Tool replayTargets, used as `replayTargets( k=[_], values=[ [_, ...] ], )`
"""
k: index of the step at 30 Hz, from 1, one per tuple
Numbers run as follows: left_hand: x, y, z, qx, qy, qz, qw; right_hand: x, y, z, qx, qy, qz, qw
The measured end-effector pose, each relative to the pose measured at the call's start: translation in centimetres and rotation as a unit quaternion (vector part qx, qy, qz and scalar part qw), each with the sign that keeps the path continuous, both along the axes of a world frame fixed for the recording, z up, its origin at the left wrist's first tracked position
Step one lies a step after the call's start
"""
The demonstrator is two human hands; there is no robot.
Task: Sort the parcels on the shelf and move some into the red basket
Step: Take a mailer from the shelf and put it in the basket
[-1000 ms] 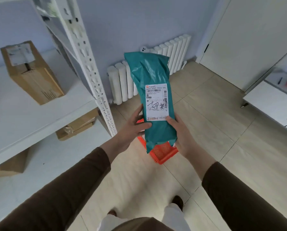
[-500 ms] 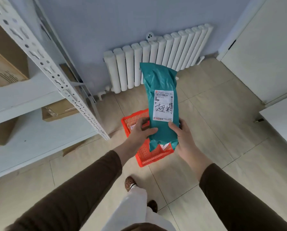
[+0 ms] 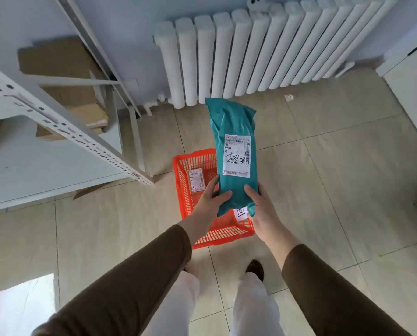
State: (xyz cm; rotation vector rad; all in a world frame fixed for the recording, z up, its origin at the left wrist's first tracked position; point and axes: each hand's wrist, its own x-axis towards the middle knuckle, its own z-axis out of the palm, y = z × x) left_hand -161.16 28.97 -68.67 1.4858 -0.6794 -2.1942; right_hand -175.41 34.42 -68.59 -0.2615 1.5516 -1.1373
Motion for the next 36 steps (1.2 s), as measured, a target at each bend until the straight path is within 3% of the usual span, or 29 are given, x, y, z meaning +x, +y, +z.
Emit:
replayTargets(
  k=[6,11,20,27,36],
  values=[
    [-2.6,-0.2,-13.2,0.032,-0.008,0.07,0.997,-2.0,-1.8,-13.2,0.054,-0.072,-0.001,0.996],
    [-3.4,-0.3,-23.8,0.056,0.031,0.138,0.988,-2.6,-3.2,-23.3,0.024,-0.074,0.018,0.997],
    [-3.7,-2.9,-40.5,0.051,0.056,0.178,0.981,-2.1,-6.7,-38.8,0.02,-0.071,0.002,0.997],
    [-4.8,-4.6,-48.4,0.067,0.042,0.243,0.967,-1.5,-9.5,-49.0,0.057,-0.071,-0.055,0.994],
    [-6.4,-5.3,-53.2,0.125,-0.007,0.276,0.953,-1.5,-11.8,-54.4,0.099,-0.035,-0.137,0.985]
  ],
)
